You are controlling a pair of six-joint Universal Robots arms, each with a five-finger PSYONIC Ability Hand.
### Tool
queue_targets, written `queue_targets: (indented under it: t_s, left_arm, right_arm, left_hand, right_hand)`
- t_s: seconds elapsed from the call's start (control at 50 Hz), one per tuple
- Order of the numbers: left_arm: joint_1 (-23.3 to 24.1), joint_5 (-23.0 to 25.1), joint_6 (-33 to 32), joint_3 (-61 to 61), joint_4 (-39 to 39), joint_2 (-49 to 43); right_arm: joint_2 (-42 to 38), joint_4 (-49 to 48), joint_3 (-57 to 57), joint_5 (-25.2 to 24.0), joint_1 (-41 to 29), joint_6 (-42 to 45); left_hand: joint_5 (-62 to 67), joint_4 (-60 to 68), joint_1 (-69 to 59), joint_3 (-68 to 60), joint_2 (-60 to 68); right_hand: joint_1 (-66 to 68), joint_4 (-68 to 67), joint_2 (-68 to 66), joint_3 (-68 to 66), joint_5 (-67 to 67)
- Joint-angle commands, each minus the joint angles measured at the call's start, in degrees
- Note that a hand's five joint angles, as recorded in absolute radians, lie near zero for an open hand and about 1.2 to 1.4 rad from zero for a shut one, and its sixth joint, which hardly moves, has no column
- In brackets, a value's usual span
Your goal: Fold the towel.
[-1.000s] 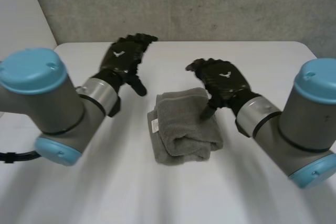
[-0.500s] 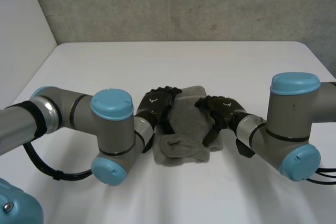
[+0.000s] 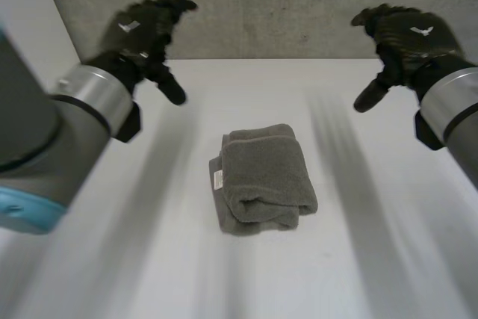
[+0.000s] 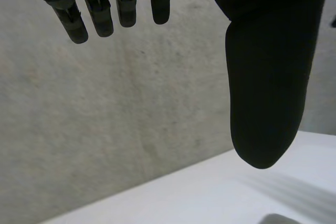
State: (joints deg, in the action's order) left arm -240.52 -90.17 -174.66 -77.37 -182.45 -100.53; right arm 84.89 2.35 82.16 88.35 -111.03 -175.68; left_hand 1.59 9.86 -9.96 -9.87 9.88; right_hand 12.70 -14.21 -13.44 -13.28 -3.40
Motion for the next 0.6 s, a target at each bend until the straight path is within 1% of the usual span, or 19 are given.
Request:
queue_targets:
  t_s: [0.02, 0.12, 0.24, 0.36, 0.42, 0.46, 0.48, 0.5, 0.54, 0.6]
  left_arm:
    - [-1.97, -0.09, -3.85, -2.08, 4.38, 5.79]
    - [-2.14, -0.18, -3.94, -3.66, 6.05, 8.51]
    - [-2.14, -0.18, -3.94, -4.36, 6.05, 8.6]
    - [-3.2, -0.18, -3.58, -5.24, 5.96, 8.69]
    - [-3.9, -0.09, -3.5, -6.21, 5.61, 8.6]
    - [-5.12, 0.26, -3.15, -8.22, 3.87, 8.6]
    - [-5.13, 0.26, -3.14, -8.23, 3.85, 8.6]
    - [-8.65, -2.55, 4.94, -0.85, 2.71, 9.92]
    - [-8.65, -5.18, 4.59, -1.11, 2.89, 9.31]
    - [-9.17, -5.8, 3.89, -1.9, 2.89, 8.08]
  right_arm:
    - [3.18, 3.72, -0.07, 1.21, 1.08, 0.6]
    - [4.06, 3.8, 0.11, 1.38, 1.08, 2.53]
    - [4.06, 3.8, 0.19, 1.38, 1.08, 2.62]
    - [4.06, 3.63, 0.72, 0.85, 0.99, 2.71]
    - [3.97, 2.93, 1.6, 0.77, 0.9, 2.62]
    - [3.1, -0.22, 2.82, 0.59, 0.81, 2.19]
    - [3.09, -0.24, 2.83, 0.59, 0.81, 2.18]
    - [3.36, 5.47, -4.03, -2.57, 6.44, 0.78]
    - [3.18, 5.21, -3.68, -2.57, 6.79, 0.87]
    - [3.01, 5.12, -3.59, -2.49, 6.88, 1.04]
  left_hand:
    - [-1.04, 0.69, -0.59, -0.68, 0.67]
    - [-0.87, 0.86, -0.76, -0.85, 0.84]
    - [-0.7, 1.03, -0.93, -1.02, 1.01]
    - [-0.7, 1.03, -0.93, -1.02, 1.01]
    - [-1.04, 0.69, -0.59, -0.68, 0.67]
    - [-1.2, 0.52, -0.43, -0.51, 0.51]
    - [-1.21, 0.52, -0.43, -0.51, 0.5]
    - [-0.87, 0.86, -0.76, -0.85, 0.84]
    - [-0.87, 0.86, -0.76, -0.85, 0.84]
    - [-0.87, 0.86, -0.76, -0.85, 0.84]
  right_hand:
    - [-2.7, 4.21, 3.44, 3.28, 3.4]
    - [-2.7, 4.21, 3.44, 3.28, 3.4]
    - [-2.7, 4.21, 3.44, 3.28, 3.4]
    - [-2.7, 4.21, 3.44, 3.28, 3.4]
    - [-2.7, 4.21, 3.44, 3.28, 3.4]
    - [-2.7, 4.21, 3.44, 3.28, 3.4]
    - [-2.7, 4.21, 3.44, 3.28, 3.4]
    - [-2.7, 4.21, 3.44, 3.28, 3.4]
    - [-2.7, 4.21, 3.44, 3.28, 3.4]
    - [-2.7, 4.21, 3.44, 3.28, 3.4]
